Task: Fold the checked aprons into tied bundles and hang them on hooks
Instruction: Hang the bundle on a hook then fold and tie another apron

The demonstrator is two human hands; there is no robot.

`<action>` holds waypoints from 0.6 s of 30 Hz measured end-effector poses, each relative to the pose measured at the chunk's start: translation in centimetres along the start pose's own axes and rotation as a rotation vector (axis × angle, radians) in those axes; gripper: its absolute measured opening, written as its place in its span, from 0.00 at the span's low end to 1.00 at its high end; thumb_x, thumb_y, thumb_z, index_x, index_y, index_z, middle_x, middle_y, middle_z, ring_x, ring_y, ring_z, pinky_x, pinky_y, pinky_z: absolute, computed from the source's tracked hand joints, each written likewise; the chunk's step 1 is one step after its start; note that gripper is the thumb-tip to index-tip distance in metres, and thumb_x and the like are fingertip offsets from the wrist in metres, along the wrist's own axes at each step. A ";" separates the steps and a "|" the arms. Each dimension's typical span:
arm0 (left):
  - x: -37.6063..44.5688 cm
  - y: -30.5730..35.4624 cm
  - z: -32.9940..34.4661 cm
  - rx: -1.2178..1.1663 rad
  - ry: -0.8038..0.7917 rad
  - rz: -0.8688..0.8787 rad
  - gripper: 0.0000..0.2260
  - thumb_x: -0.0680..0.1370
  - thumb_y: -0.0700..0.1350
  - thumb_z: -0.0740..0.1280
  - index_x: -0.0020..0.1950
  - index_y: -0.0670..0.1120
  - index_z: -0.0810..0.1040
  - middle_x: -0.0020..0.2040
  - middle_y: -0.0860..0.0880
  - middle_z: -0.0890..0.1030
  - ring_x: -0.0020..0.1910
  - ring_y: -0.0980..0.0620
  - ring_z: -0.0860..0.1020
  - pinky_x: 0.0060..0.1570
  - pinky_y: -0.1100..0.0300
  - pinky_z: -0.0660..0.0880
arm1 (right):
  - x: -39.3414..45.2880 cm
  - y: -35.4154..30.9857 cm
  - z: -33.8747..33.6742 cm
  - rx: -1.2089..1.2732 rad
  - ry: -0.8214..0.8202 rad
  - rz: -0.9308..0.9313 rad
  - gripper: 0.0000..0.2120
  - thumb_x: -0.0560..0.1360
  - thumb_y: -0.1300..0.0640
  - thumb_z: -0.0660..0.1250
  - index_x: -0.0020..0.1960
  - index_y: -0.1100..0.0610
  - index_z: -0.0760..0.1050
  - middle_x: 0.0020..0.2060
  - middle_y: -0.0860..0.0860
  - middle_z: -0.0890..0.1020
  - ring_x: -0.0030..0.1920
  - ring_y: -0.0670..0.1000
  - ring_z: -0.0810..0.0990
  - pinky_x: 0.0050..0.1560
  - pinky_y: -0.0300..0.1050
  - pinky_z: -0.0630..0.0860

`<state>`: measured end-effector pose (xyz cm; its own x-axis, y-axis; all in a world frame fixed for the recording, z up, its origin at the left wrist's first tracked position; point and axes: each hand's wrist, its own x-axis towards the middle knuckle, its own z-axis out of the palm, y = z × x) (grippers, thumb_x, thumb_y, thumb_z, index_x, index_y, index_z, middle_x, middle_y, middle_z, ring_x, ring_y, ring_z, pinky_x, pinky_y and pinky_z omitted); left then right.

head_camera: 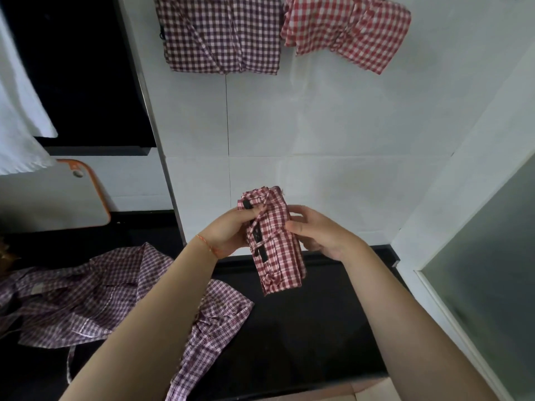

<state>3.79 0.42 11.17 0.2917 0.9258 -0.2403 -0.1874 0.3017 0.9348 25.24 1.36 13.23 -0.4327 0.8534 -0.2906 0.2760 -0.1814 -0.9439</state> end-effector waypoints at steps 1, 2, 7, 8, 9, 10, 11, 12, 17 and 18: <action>0.2 -0.3 0.2 -0.001 -0.053 -0.009 0.25 0.74 0.57 0.73 0.65 0.43 0.78 0.59 0.45 0.83 0.58 0.46 0.82 0.55 0.52 0.78 | 0.0 0.8 -0.2 0.024 -0.052 0.023 0.32 0.69 0.44 0.75 0.70 0.50 0.71 0.61 0.55 0.81 0.49 0.56 0.84 0.45 0.46 0.82; 0.1 -0.4 0.2 -0.007 -0.097 -0.011 0.31 0.69 0.59 0.76 0.65 0.43 0.77 0.61 0.44 0.82 0.59 0.45 0.81 0.57 0.51 0.78 | -0.1 1.2 -0.1 0.021 -0.092 0.034 0.31 0.67 0.40 0.75 0.67 0.49 0.74 0.60 0.56 0.82 0.54 0.62 0.83 0.56 0.54 0.81; 1.9 -1.6 1.9 -0.028 -0.109 -0.030 0.23 0.72 0.54 0.69 0.63 0.44 0.77 0.56 0.47 0.84 0.55 0.48 0.82 0.52 0.54 0.79 | -0.8 2.3 -1.7 -0.093 -0.119 0.195 0.31 0.71 0.32 0.62 0.66 0.51 0.73 0.62 0.50 0.80 0.59 0.52 0.80 0.65 0.52 0.73; 2.2 -1.8 2.4 -0.041 -0.106 -0.040 0.21 0.73 0.53 0.67 0.62 0.44 0.78 0.55 0.48 0.85 0.54 0.49 0.83 0.51 0.55 0.79 | -0.7 2.8 -2.5 -0.127 -0.128 0.223 0.32 0.73 0.31 0.59 0.68 0.51 0.71 0.64 0.51 0.79 0.60 0.53 0.80 0.67 0.53 0.72; 2.7 -2.1 2.8 -0.049 -0.102 -0.050 0.20 0.74 0.53 0.67 0.62 0.44 0.78 0.54 0.48 0.85 0.53 0.49 0.83 0.50 0.55 0.79 | -0.8 3.1 -3.0 -0.151 -0.136 0.239 0.32 0.74 0.30 0.57 0.68 0.51 0.71 0.66 0.52 0.78 0.61 0.54 0.79 0.67 0.55 0.71; 3.4 -2.5 3.4 -0.047 -0.093 -0.069 0.20 0.75 0.53 0.68 0.63 0.43 0.78 0.55 0.47 0.85 0.53 0.49 0.83 0.49 0.55 0.80 | -0.8 3.5 -3.7 -0.173 -0.131 0.253 0.31 0.76 0.30 0.56 0.68 0.50 0.71 0.67 0.53 0.78 0.61 0.57 0.79 0.68 0.56 0.71; 4.1 -3.0 3.8 -0.039 -0.073 -0.090 0.21 0.76 0.54 0.69 0.64 0.42 0.77 0.56 0.46 0.84 0.54 0.48 0.83 0.50 0.54 0.80 | -0.8 3.9 -4.3 -0.201 -0.122 0.263 0.31 0.76 0.29 0.55 0.68 0.50 0.72 0.67 0.56 0.78 0.62 0.60 0.79 0.69 0.59 0.71; 4.9 -3.6 4.4 -0.034 -0.034 -0.121 0.22 0.77 0.54 0.70 0.65 0.41 0.77 0.58 0.45 0.84 0.55 0.47 0.83 0.50 0.54 0.80 | -0.8 4.6 -5.1 -0.223 -0.117 0.276 0.32 0.76 0.28 0.54 0.68 0.50 0.72 0.66 0.57 0.78 0.63 0.62 0.79 0.69 0.61 0.71; 8.7 -8.4 6.3 -0.021 0.244 -0.209 0.14 0.77 0.49 0.72 0.53 0.38 0.78 0.48 0.44 0.84 0.45 0.50 0.83 0.40 0.58 0.79 | 0.3 8.0 -7.3 -0.348 -0.028 0.273 0.28 0.79 0.31 0.52 0.64 0.50 0.75 0.50 0.52 0.82 0.48 0.54 0.81 0.52 0.49 0.76; 9.5 -9.9 6.6 0.019 0.323 -0.203 0.12 0.77 0.48 0.72 0.50 0.39 0.78 0.44 0.46 0.83 0.40 0.52 0.82 0.37 0.60 0.79 | 0.8 9.4 -7.6 -0.346 -0.019 0.281 0.28 0.79 0.31 0.53 0.63 0.49 0.76 0.49 0.52 0.82 0.47 0.53 0.81 0.50 0.48 0.76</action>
<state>14.61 4.67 1.33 0.0098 0.8727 -0.4881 -0.1382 0.4847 0.8637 34.02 4.11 5.33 -0.3149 0.7846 -0.5340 0.6548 -0.2277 -0.7207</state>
